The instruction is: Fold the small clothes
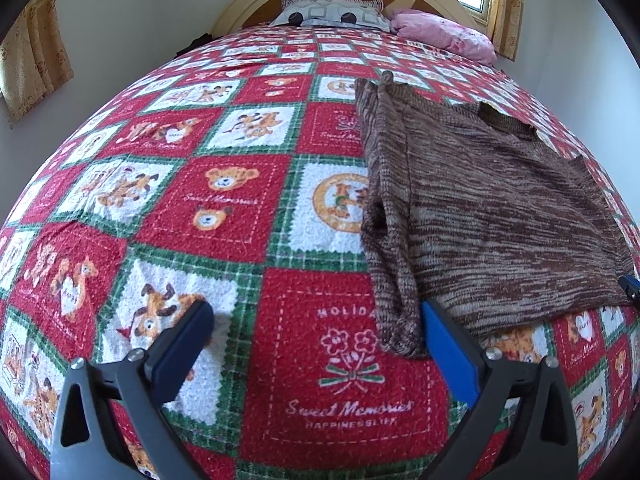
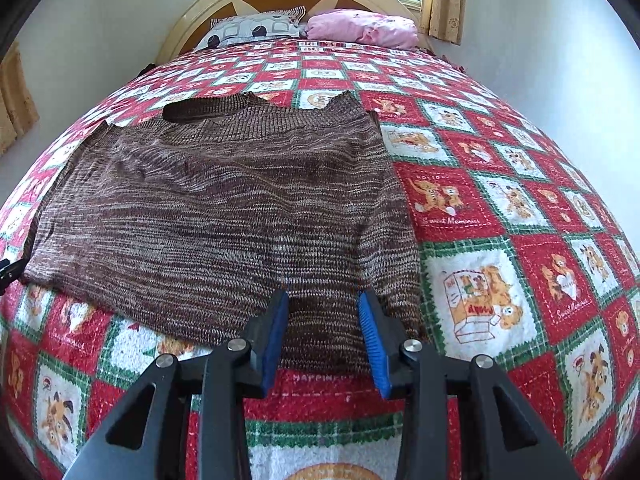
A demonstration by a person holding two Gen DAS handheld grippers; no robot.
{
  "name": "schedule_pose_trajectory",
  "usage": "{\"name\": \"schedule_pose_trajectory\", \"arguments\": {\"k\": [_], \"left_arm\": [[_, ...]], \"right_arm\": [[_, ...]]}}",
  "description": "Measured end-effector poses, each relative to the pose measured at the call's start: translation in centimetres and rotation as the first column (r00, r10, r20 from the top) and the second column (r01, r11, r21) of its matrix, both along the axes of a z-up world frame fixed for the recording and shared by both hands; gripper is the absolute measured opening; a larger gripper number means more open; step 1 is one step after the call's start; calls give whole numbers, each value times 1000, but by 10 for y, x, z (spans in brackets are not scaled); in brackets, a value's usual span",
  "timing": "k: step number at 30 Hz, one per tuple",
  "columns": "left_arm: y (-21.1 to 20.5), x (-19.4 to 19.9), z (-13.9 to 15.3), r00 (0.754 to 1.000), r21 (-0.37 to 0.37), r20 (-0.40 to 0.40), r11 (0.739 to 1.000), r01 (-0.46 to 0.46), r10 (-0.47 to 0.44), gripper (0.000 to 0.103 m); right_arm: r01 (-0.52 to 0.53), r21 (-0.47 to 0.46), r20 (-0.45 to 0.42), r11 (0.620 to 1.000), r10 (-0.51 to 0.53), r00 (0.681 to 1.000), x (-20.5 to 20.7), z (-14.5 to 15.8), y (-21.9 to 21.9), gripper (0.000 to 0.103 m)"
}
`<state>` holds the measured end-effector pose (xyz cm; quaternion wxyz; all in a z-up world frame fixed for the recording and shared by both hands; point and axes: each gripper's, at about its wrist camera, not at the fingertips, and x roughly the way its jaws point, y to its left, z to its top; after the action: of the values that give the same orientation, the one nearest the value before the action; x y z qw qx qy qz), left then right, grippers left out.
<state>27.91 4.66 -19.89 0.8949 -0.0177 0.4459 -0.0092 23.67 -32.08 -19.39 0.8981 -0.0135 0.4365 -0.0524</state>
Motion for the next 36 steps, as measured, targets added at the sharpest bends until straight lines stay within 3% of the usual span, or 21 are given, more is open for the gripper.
{"name": "schedule_pose_trajectory", "arguments": {"k": [10, 13, 21, 27, 36], "left_arm": [[4, -7, 2, 1000, -19, 5, 1000, 4, -4, 103], [5, -9, 3, 1000, -28, 9, 1000, 3, -2, 103], [11, -15, 7, 1000, -47, 20, 999, -10, 11, 103], [35, -19, 9, 994, -134, 43, 987, -93, 99, 103], [40, -15, 9, 998, -157, 11, 986, -61, 63, 103]], "right_arm": [[0, -26, 62, 1000, 1, 998, -22, 16, 15, 53], [-26, 6, 61, 1000, 25, 998, -24, 19, 22, 64], [-104, 8, 69, 994, 104, 992, -27, 22, 47, 65], [-157, -12, 72, 987, 158, 985, -29, 25, 67, 65], [-364, -114, 89, 924, 374, 923, -25, 31, 147, 65]]}}
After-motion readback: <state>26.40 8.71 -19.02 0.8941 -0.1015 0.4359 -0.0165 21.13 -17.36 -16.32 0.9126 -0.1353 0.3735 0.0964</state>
